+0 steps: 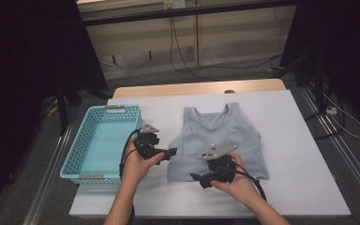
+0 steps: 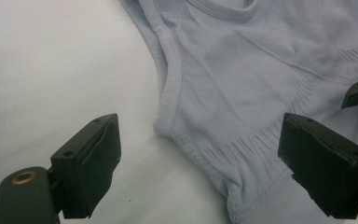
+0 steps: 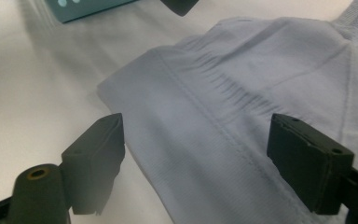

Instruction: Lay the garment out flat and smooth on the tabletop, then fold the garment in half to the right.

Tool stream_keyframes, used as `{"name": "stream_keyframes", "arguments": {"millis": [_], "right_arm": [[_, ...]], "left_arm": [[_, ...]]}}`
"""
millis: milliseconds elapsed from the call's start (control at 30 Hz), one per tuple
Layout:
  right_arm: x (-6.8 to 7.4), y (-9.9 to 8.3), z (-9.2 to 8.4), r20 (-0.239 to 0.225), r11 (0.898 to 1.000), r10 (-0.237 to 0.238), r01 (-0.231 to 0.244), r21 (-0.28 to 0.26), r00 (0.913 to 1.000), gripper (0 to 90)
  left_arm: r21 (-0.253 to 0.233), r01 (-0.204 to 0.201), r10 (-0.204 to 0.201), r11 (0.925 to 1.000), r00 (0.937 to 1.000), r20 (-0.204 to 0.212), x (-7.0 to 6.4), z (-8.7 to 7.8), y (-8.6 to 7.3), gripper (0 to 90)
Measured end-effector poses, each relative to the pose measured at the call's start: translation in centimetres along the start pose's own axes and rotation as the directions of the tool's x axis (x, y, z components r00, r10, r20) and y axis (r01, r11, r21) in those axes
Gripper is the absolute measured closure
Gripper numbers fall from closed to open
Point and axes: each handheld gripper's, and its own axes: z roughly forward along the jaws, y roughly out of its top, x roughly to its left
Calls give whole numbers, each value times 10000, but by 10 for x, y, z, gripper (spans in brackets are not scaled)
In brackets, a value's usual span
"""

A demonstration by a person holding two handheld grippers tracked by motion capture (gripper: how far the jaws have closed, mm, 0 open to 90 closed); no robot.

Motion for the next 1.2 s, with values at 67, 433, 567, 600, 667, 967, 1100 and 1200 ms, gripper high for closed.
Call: {"name": "stream_keyframes", "arguments": {"millis": [67,433,567,600,667,967,1100,1200], "right_arm": [[2,1,1,0,10000,-69,69,-17,10000,201],[10,3,11,-257,9995,-239,244,176,9994,201],[13,4,13,-312,9993,-301,308,232,9991,201],[13,4,13,-329,9991,-329,337,240,9989,201],[13,4,14,-331,9992,-341,349,220,9989,201],[16,6,17,-345,9987,-463,470,199,9983,201],[17,7,19,-414,9987,-462,470,179,9981,211],[19,9,20,-539,9992,-381,387,109,9978,238]], "left_arm": [[-28,2,-2,10000,10000,-46,0,-1,0,139],[-90,23,-23,10000,10000,-85,0,-1,0,139],[-100,-23,22,9999,10000,-96,0,-2,1,139],[-128,-8,7,9999,10000,-94,0,-2,1,139],[-103,-14,14,9999,10000,-75,0,-1,0,139],[-190,37,-39,9998,9999,-104,2,-4,0,139],[-147,103,-104,9998,9999,-52,2,-3,-1,139],[-93,33,-34,10000,10000,-88,3,-4,-2,139]]}}
